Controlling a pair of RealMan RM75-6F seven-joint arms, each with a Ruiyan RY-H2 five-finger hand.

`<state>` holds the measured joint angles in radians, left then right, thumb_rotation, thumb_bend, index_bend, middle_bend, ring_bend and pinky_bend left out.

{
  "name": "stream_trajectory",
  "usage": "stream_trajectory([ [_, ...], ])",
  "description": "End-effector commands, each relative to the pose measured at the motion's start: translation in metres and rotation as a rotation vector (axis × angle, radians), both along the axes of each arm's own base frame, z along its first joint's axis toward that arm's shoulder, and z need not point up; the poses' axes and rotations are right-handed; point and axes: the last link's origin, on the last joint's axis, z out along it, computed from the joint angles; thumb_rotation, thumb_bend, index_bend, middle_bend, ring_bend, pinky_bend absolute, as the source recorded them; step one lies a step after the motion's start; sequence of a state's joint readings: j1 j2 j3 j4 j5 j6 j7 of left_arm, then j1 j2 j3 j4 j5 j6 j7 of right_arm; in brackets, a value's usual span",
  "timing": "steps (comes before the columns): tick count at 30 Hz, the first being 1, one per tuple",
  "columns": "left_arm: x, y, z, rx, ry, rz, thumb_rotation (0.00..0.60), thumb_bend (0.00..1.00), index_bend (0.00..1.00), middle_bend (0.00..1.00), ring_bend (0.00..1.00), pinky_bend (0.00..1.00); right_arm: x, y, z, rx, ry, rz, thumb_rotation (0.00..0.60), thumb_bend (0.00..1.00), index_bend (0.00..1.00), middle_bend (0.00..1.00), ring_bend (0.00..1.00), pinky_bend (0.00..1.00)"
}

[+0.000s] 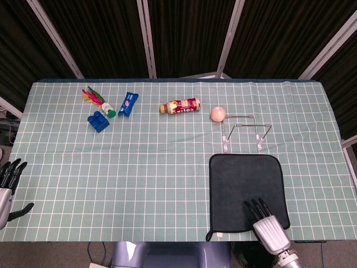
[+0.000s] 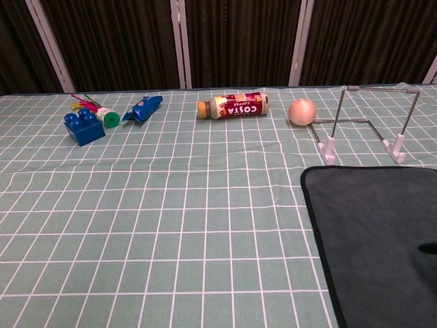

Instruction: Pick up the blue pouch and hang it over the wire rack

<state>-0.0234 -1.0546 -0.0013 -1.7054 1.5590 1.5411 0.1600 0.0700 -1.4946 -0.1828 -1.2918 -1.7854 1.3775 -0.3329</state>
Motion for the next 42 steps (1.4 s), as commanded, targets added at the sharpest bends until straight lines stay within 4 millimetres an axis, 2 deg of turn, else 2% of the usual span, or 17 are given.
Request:
stream_trajectory([
  [1,0.000,0.000,0.000,0.000,-0.002,0.000,0.600,0.00,0.00,0.00,0.00,0.00,0.003,-0.005,0.003,0.005,-0.053,-0.050,0.600,0.42,0.63,0.07,0.00,0.00],
  [8,-0.001,0.001,0.001,0.000,-0.005,0.003,0.600,0.00,0.00,0.00,0.00,0.00,0.016,-0.028,0.008,0.007,-0.138,-0.148,0.600,0.43,0.65,0.08,0.00,0.01],
  [9,-0.001,0.001,0.001,-0.001,-0.006,0.002,0.600,0.00,0.00,0.00,0.00,0.00,0.021,-0.043,0.008,-0.002,-0.161,-0.174,0.600,0.43,0.65,0.08,0.00,0.01],
  [12,-0.001,0.002,0.001,0.000,-0.007,0.005,0.600,0.00,0.00,0.00,0.00,0.00,0.030,-0.066,0.008,0.000,-0.170,-0.223,0.600,0.43,0.65,0.08,0.00,0.01],
  [23,-0.005,0.006,0.001,0.000,-0.003,0.024,0.600,0.00,0.00,0.00,0.00,0.00,0.049,-0.135,0.008,-0.058,-0.160,-0.330,0.600,0.43,0.66,0.09,0.00,0.03],
  [33,-0.006,0.009,-0.001,-0.004,0.005,0.037,0.600,0.00,0.00,0.00,0.00,0.00,0.052,-0.178,0.000,-0.115,-0.150,-0.414,0.600,0.43,0.66,0.09,0.00,0.03],
  [42,-0.008,0.010,-0.001,-0.005,0.005,0.045,0.600,0.00,0.00,0.00,0.00,0.00,0.055,-0.199,-0.007,-0.165,-0.145,-0.454,0.600,0.43,0.66,0.10,0.00,0.04],
])
